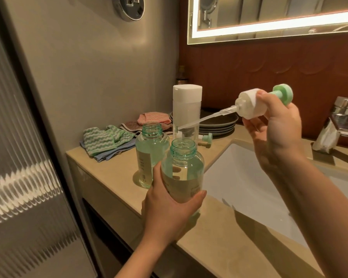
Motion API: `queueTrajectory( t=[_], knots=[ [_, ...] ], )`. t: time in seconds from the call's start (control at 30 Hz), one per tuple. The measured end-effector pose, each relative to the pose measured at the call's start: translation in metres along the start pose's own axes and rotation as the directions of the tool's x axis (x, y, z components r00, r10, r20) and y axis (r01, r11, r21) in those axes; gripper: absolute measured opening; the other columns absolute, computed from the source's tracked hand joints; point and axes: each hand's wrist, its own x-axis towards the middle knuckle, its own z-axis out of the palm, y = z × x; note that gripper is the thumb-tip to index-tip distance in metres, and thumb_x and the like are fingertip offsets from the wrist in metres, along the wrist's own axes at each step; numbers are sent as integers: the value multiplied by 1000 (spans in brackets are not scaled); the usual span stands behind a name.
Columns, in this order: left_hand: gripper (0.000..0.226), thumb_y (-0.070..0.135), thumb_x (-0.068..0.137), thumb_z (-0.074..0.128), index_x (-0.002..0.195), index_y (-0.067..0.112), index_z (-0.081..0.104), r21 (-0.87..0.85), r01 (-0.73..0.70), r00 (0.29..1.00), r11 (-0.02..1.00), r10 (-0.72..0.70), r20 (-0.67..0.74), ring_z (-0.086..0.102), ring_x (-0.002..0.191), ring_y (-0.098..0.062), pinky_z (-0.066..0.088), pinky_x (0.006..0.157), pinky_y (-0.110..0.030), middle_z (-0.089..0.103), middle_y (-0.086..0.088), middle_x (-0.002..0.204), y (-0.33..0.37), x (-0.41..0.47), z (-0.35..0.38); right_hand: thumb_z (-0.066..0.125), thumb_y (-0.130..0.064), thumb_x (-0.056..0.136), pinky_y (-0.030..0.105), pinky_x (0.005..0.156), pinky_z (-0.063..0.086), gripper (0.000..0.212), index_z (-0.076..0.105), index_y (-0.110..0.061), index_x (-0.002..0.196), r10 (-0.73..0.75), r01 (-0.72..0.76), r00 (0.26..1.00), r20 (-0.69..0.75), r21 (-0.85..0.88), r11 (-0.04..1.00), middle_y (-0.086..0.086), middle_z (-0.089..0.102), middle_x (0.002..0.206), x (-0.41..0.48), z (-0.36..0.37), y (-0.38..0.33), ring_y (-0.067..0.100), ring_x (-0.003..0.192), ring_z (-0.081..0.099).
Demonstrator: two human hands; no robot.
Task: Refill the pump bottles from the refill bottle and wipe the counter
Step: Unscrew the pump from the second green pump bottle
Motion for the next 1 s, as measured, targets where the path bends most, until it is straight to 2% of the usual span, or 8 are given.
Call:
queueTrajectory(
  t=[0.2,0.3,0.4,0.47,0.57,0.67,0.83,1.0],
  knots=[
    [81,71,44,66,112,63,22,-2,1,1000,1000,-1,-7,49,102,-2,48,94,-36,44,37,107,1,0,-1,70,-20,81,35,85,55,65,32,-22,134,86,-80,994,-66,86,993,6,51,119,2,-3,8,22,105,56],
    [83,71,44,65,114,59,21,8,-2,1000,1000,2,-16,49,99,-2,47,92,-32,42,38,104,1,-1,-1,71,-18,79,35,84,56,61,32,-25,125,89,-73,988,-125,123,990,6,50,119,4,-5,10,22,105,57],
    [79,64,48,75,109,60,24,7,12,1000,1000,-12,-7,45,96,-1,40,86,-23,38,38,100,3,-1,-1,73,-17,78,32,81,57,60,31,-26,119,72,-40,976,-205,157,987,7,48,121,7,-8,14,22,106,58],
    [85,65,49,74,117,55,24,12,23,1000,1000,-22,-9,48,97,-4,42,87,-26,42,34,101,3,-1,-1,74,-17,77,30,79,57,62,30,-26,118,63,-22,963,-263,155,988,7,45,124,10,-10,17,22,107,57],
    [100,72,44,65,132,45,24,36,58,998,998,-58,5,53,107,-13,46,94,-38,50,20,110,1,-1,-2,74,-15,77,28,80,56,62,29,-26,118,60,-28,946,-318,102,994,8,42,127,15,-14,30,21,109,55],
    [103,61,54,77,137,43,19,44,109,993,993,-111,49,49,115,-17,41,99,-36,51,12,124,3,-1,-2,72,-13,79,35,89,53,64,30,-26,126,101,-105,934,-343,6,994,7,38,127,20,-16,51,21,110,50],
    [102,63,59,73,134,50,6,81,146,984,986,-154,93,47,117,-15,37,100,-32,46,15,129,6,0,-5,74,-15,78,42,95,50,48,43,-23,114,181,-244,923,-340,-154,957,10,49,124,28,-1,89,24,107,53],
    [99,69,52,67,124,59,-1,96,163,980,982,-173,96,47,118,-12,37,103,-32,40,26,115,10,2,-8,75,-20,77,41,92,51,46,43,-22,110,188,-264,937,-296,-242,934,12,51,122,33,23,113,26,103,56]
  ],
)
